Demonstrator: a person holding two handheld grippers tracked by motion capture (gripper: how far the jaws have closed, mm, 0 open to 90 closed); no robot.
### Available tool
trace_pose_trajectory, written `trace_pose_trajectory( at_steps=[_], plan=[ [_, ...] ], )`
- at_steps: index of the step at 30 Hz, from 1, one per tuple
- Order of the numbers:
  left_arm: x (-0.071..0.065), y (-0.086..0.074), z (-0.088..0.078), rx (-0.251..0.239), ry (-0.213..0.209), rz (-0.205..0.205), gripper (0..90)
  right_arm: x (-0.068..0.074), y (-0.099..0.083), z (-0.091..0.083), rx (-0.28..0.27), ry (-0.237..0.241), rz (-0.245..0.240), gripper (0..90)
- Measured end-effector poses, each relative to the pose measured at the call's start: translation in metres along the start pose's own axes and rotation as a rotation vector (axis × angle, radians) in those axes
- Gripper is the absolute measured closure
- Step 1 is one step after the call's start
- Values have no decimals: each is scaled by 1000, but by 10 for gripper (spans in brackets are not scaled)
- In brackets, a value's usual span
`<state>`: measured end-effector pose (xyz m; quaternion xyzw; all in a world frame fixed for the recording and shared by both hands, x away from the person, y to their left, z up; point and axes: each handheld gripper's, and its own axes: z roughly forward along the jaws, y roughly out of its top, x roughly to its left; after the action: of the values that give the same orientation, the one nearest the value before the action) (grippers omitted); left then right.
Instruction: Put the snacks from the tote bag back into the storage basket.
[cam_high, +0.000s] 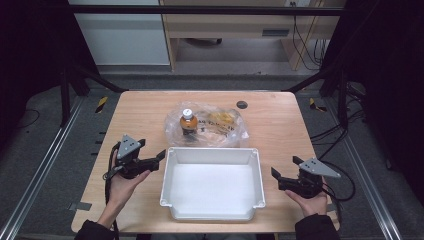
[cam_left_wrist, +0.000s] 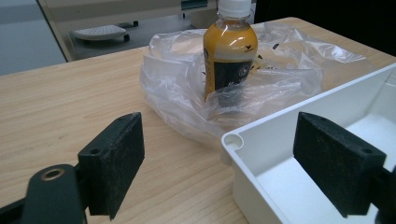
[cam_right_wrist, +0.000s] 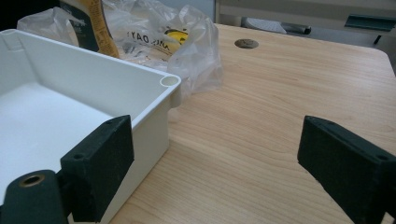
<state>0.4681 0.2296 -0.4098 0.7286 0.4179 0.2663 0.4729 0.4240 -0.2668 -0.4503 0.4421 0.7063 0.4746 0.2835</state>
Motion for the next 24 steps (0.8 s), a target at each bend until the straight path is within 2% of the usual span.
trace_pose_trajectory(
  at_steps=[24],
  plan=[
    [-15,28,27,-14,-24,3,166,0,0,1,10,0,-8,110]
  ],
)
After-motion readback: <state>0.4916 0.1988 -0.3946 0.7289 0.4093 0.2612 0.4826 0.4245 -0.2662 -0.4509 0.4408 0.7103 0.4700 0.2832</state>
